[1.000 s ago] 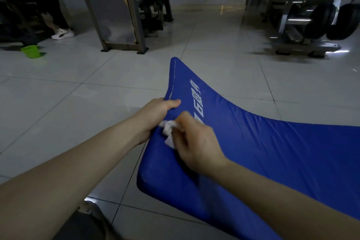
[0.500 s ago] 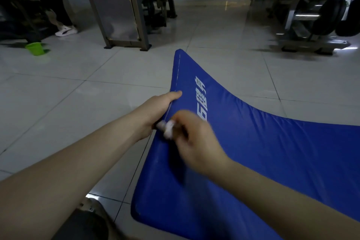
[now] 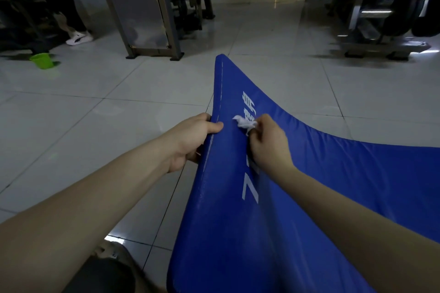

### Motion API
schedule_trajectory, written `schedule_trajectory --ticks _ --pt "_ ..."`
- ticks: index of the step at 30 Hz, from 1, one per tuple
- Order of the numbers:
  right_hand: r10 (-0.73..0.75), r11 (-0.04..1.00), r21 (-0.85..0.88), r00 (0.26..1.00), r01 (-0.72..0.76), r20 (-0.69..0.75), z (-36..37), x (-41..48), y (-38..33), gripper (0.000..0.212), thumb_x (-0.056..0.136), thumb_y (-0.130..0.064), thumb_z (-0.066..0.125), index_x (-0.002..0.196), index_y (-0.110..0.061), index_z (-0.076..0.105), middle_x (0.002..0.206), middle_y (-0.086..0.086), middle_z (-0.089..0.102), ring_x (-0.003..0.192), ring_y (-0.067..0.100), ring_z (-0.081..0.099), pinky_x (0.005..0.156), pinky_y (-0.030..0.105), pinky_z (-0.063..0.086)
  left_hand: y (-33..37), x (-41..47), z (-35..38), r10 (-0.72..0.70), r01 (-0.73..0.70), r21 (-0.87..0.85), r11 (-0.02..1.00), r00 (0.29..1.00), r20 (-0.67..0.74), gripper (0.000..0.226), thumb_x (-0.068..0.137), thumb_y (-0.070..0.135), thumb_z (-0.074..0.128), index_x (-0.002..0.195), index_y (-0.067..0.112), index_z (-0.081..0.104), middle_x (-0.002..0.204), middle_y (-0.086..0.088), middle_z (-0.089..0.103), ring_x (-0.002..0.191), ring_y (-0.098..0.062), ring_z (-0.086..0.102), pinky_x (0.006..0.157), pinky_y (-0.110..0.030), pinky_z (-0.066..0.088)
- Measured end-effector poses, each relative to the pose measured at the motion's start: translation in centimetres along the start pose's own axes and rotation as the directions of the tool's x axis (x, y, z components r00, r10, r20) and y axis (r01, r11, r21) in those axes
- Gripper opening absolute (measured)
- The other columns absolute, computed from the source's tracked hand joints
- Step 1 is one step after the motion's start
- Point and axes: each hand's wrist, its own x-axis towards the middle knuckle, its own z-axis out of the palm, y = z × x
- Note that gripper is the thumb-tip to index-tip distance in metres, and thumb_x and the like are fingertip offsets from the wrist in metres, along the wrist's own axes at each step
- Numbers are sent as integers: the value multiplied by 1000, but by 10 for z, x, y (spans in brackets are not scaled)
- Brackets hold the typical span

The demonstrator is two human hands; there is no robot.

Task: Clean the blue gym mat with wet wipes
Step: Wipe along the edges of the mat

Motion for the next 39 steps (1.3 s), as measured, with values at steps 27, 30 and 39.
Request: schedule_trajectory --ticks 27,30,39 --pt "154 988 -33 976 -151 155 10 -1 34 10 101 -8 40 107 -14 45 81 3 58 65 23 51 51 30 34 -2 3 -16 -18 15 97 995 999 28 17 102 20 57 112 15 69 90 -1 77 73 -16 73 58 -28 57" --pt "89 979 161 969 -127 229 7 -6 1 10 101 -9 44 97 -14 52 69 2 55 59 17 48 51 32 38 -2 5 -18 -21 21 81 997 1000 -7 15 102 19 57 108 13 68 89 -3 75 70 -16 71 56 -28 56" --pt "-645 715 136 573 685 505 -6 -108 -64 12 87 -15 57 97 -7 60 87 8 58 61 22 46 49 32 37 -4 4 -13 -36 41 103 994 998 -48 14 100 16 56 100 13 69 76 0 71 53 -11 64 46 -21 49"
